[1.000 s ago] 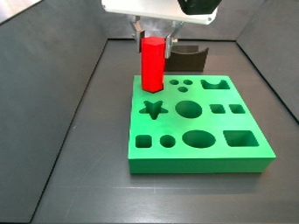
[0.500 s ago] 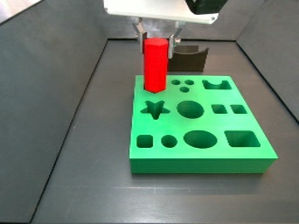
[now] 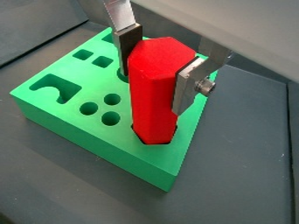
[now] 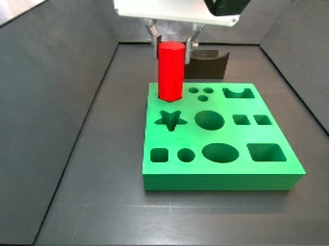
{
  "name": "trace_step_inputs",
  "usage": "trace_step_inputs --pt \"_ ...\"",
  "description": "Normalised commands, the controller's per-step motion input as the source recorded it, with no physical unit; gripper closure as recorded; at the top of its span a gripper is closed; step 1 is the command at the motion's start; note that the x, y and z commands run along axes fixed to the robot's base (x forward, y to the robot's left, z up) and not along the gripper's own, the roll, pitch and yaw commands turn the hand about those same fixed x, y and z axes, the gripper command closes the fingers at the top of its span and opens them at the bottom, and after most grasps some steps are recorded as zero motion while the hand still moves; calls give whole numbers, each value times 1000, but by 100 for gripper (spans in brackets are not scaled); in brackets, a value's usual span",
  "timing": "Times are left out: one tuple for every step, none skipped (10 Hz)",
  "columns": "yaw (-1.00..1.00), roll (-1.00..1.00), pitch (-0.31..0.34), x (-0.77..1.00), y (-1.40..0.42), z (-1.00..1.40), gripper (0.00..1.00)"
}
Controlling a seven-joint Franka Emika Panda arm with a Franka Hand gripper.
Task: Pick up the hexagon object. Move up. Place the hexagon object on the fixture. Regrasp the hexagon object. Move to above the board. Insert the hexagon object.
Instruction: Insert the hexagon object.
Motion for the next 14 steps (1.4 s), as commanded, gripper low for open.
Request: trace_step_inputs --pt "-277 186 20 0 0 -266 100" --pt "-383 129 0 0 0 -263 100" --pt "-351 134 0 -3 0 -257 100" --pt "-183 26 0 0 0 -66 100" --pt "0 0 -20 0 0 0 100" --pt "0 53 0 0 0 -66 100" --pt "0 60 -7 0 0 -137 100" --pt "0 120 -6 0 -46 -274 100" --pt "0 264 0 0 -177 -391 100" --pt "0 384 43 0 -183 -314 100" --pt "0 450 150 83 -197 -297 100" --pt "0 394 109 149 -197 -466 100" --pt "0 269 63 223 -69 -729 100" --pt "0 214 0 320 -63 -897 100"
